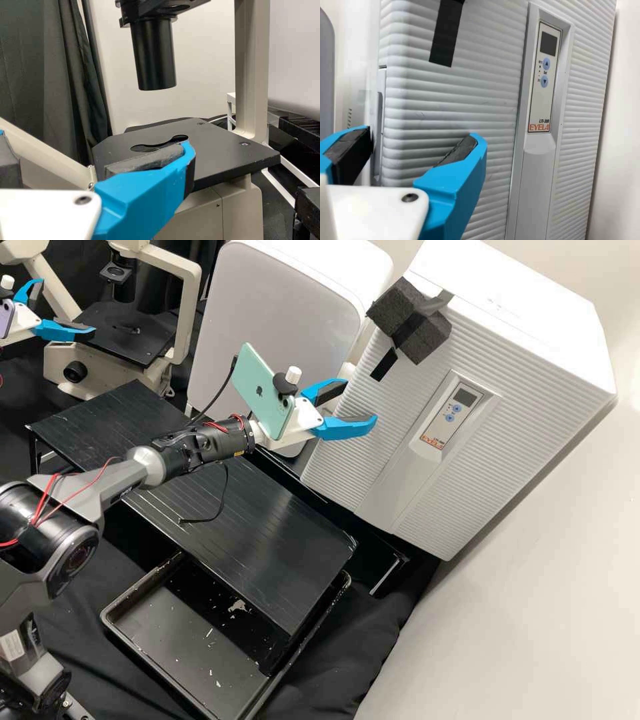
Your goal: Open the incubator door
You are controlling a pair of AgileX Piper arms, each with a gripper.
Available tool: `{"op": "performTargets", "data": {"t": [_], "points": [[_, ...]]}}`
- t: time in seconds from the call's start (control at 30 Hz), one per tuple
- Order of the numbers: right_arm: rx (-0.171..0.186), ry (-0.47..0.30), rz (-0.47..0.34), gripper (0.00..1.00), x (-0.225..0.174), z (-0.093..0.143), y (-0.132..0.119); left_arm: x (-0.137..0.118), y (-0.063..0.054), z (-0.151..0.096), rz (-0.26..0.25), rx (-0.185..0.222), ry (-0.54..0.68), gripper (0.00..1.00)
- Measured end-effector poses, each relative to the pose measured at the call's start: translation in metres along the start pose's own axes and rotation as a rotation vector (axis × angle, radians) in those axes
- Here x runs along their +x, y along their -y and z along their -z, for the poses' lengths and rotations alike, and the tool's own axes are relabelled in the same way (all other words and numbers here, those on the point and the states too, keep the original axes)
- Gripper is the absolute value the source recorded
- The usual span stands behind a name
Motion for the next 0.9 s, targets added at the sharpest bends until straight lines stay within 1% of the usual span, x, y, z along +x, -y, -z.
{"op": "performTargets", "data": {"t": [0.27, 0.4, 0.6, 0.7, 0.9], "points": [[0.004, 0.001, 0.002, 0.00, -0.001, -0.001, -0.002, 0.000, 0.000, 0.000, 0.000, 0.000, 0.000, 1.00], [0.010, -0.005, 0.023, 0.00, -0.002, -0.003, -0.005, 0.000, 0.000, 0.000, 0.000, 0.000, 0.000, 1.00], [0.027, -0.012, 0.034, 0.00, -0.008, -0.008, -0.012, 0.000, 0.000, 0.000, 0.000, 0.000, 0.000, 1.00], [0.049, -0.008, 0.043, 0.00, -0.010, -0.010, -0.016, 0.000, 0.000, 0.000, 0.000, 0.000, 0.000, 1.00], [0.042, -0.016, 0.050, 0.00, -0.013, -0.010, -0.017, 0.000, 0.000, 0.000, 0.000, 0.000, 0.000, 1.00]]}}
